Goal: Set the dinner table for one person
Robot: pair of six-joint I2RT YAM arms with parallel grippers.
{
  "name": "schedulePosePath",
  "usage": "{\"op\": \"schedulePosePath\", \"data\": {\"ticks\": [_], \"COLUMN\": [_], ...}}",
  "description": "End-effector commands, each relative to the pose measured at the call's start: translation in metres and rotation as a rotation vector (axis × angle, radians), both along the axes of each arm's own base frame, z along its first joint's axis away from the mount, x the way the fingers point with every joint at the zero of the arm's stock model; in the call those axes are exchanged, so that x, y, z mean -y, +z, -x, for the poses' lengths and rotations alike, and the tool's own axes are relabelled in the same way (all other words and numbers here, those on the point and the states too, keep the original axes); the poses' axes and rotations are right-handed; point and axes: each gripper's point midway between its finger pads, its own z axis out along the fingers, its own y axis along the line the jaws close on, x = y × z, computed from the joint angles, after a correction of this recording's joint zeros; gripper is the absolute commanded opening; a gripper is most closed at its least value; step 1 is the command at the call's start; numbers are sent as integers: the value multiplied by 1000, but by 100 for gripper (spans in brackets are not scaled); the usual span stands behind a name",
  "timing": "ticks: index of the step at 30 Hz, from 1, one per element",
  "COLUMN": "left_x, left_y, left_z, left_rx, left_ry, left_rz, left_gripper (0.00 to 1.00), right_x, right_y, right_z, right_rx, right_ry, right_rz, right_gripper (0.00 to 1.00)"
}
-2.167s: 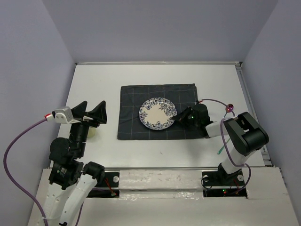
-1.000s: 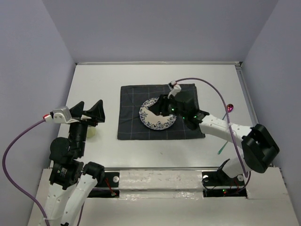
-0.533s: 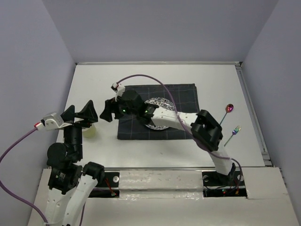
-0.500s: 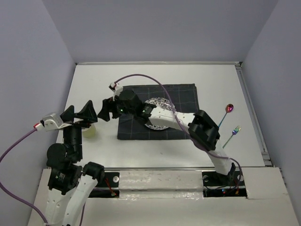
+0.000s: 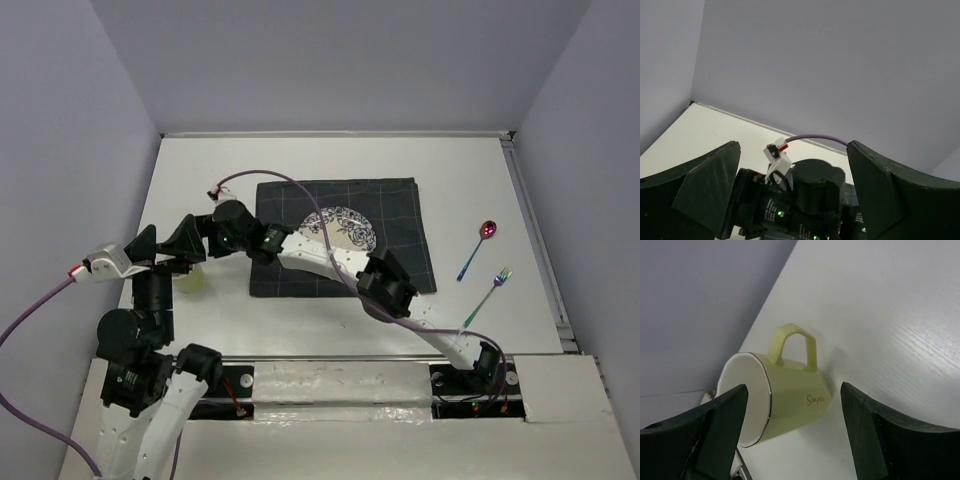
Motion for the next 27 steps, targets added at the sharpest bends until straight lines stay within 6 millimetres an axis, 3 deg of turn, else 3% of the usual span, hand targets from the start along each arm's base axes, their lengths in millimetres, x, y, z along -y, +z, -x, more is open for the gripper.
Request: {"op": "schedulePosePath", "data": {"ticks": [1,6,11,12,14,15,17,19,24,25,27], "left_x": [-1,-2,-1,-1,-1,-1,-1,-2,-1,-1,-1], "left_y": [19,19,19,19,20,20,20,20,20,20,20], "left_z": [9,9,9,9,9,9,9,9,9,9,9], "left_rx": [72,71,70,72,73,74,74,72,72,73,72], "left_ry": [-9,-7,-8,-9,-11,-10,-9,-7,-8,-10,-8], "left_rz": [22,21,20,22,21,22,20,22,22,22,21], "left_gripper": [99,99,99,99,99,99,99,99,99,99,99], "right_x": [-16,-13,-4,0,4,7,10,15,19,18,22], "right_y": [7,-8,-21,-33,-37,-45,-48,-50,-31,-14,-8], "right_z": [20,20,27,30,33,34,35,34,29,26,24], "right_rx": [-38,-52,-56,-70,-64,-71,-76,-76,-65,-44,-36], "right_ry": [1,-3,-11,-10,-29,-31,-34,-52,-97,-114,-133], "right_rz": [-19,8,58,86,105,123,133,143,82,44,29], "right_gripper": [81,80,70,66,61,53,48,36,8,0,0]}}
